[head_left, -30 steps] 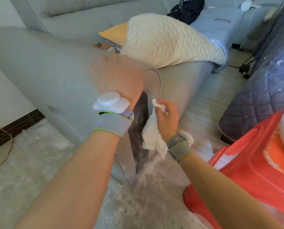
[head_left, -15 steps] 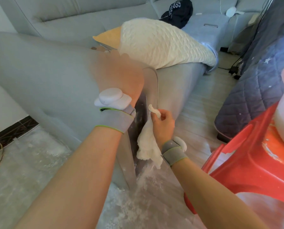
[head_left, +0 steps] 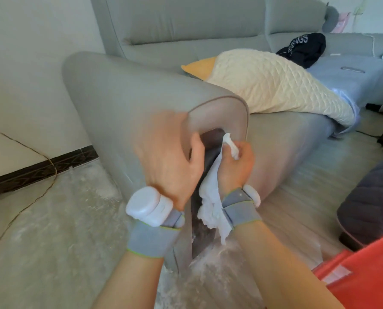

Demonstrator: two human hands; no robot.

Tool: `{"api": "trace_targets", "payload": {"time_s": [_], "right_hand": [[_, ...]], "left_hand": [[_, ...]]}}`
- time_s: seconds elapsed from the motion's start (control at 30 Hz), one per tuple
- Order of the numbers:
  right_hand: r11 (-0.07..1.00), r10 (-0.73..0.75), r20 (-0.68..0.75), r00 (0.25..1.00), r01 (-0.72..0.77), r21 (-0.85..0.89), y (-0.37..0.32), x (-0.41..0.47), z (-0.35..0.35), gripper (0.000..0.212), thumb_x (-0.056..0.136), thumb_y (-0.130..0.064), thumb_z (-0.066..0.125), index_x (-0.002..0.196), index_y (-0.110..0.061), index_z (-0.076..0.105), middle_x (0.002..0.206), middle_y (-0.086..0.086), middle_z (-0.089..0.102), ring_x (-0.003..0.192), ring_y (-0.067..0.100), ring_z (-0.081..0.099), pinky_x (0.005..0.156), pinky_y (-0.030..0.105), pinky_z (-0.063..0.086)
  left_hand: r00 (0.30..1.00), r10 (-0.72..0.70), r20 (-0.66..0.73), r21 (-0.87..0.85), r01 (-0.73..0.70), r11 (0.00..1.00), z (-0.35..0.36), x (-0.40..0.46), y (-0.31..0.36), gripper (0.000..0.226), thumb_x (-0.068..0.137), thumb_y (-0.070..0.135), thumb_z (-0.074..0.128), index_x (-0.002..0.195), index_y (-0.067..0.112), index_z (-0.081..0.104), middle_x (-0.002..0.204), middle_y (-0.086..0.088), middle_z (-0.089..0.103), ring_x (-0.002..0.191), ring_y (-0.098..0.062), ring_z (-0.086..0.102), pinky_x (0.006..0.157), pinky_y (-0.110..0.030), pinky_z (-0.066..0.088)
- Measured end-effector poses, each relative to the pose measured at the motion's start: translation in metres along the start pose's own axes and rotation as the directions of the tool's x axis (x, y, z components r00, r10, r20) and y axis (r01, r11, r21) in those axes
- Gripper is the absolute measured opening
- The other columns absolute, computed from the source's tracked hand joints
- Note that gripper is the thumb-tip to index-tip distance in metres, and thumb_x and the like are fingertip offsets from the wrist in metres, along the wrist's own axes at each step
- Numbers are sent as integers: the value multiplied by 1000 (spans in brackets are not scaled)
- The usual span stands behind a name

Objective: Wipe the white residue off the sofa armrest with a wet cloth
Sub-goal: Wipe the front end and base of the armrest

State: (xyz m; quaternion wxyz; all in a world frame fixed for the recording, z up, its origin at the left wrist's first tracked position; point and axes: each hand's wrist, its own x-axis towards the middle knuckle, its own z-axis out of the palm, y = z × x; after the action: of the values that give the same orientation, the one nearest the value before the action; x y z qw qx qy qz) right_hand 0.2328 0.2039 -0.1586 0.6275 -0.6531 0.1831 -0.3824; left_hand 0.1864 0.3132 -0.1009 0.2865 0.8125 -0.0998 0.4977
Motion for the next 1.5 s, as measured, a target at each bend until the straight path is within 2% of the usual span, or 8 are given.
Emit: {"api": "trace_targets", "payload": {"time_s": [0.17, 0.37, 0.53, 0.77, 0.93, 1.1, 1.37, 1.5], "right_hand": [[976, 82, -30, 996, -74, 203, 0, -7, 2, 34, 82, -4, 62, 73, -31, 43, 75, -11, 49, 70, 8, 47, 68, 15, 40], [984, -108, 25, 994, 104, 142, 5, -23, -3, 28, 85, 6, 52, 109, -5, 61, 103, 0, 57, 97, 9, 52, 85, 4, 37], [914, -402, 119, 908, 405, -7, 27, -28, -2, 29, 84, 3, 51, 109, -6, 65, 105, 1, 54, 99, 13, 53, 90, 1, 33], [937, -310, 368, 877, 348, -39, 95, -73, -27, 28, 85, 0, 52, 94, -19, 71, 101, -11, 59, 98, 17, 61, 91, 21, 45], [992, -118, 286, 951, 124, -3, 46, -49, -38, 35, 84, 9, 54, 90, -24, 65, 94, -10, 52, 81, -2, 52, 79, -2, 34], [971, -236, 119, 964, 237, 3, -8, -16, -19, 26, 84, 1, 56, 104, -11, 67, 99, -2, 56, 92, 7, 51, 77, -3, 33], [711, -614, 310, 726, 679, -181, 25, -49, -6, 33, 83, -11, 46, 108, -14, 68, 104, 8, 62, 91, 27, 57, 82, 24, 39], [744, -570, 379, 729, 654, -139, 51, -60, -19, 32, 84, -11, 47, 107, -15, 69, 100, -9, 57, 90, 14, 53, 84, 10, 37]], "left_hand": [[976, -181, -118, -142, 164, 976, 0, -48, -17, 44, 79, 24, 57, 118, 3, 56, 118, -19, 52, 110, -25, 43, 96, -29, 30], [944, -330, -13, -300, 311, 902, 4, -81, -40, 46, 85, 29, 52, 127, 10, 53, 122, -8, 47, 114, -24, 48, 93, -50, 46], [902, -432, 25, -357, 412, 838, 6, -90, -55, 53, 81, 45, 50, 132, 29, 48, 116, 7, 42, 106, -8, 51, 93, -40, 49], [894, -446, 41, -382, 427, 820, 11, -95, -56, 55, 81, 48, 49, 133, 31, 46, 116, 6, 41, 110, -16, 51, 94, -43, 48], [900, -431, 65, -388, 421, 820, 8, -96, -63, 59, 79, 50, 50, 135, 29, 46, 117, 6, 40, 106, -5, 48, 95, -38, 48], [919, -386, 78, -415, 382, 826, 6, -96, -68, 61, 78, 49, 52, 134, 26, 47, 111, 6, 41, 95, 16, 44, 87, -25, 47], [938, -329, 106, -483, 338, 808, 7, -95, -74, 59, 79, 43, 54, 134, 28, 38, 108, 22, 36, 100, 9, 43, 88, -24, 47], [935, -325, 143, -489, 352, 798, 3, -93, -74, 60, 78, 43, 54, 134, 30, 36, 108, 24, 35, 100, 15, 42, 89, -23, 47]]}}
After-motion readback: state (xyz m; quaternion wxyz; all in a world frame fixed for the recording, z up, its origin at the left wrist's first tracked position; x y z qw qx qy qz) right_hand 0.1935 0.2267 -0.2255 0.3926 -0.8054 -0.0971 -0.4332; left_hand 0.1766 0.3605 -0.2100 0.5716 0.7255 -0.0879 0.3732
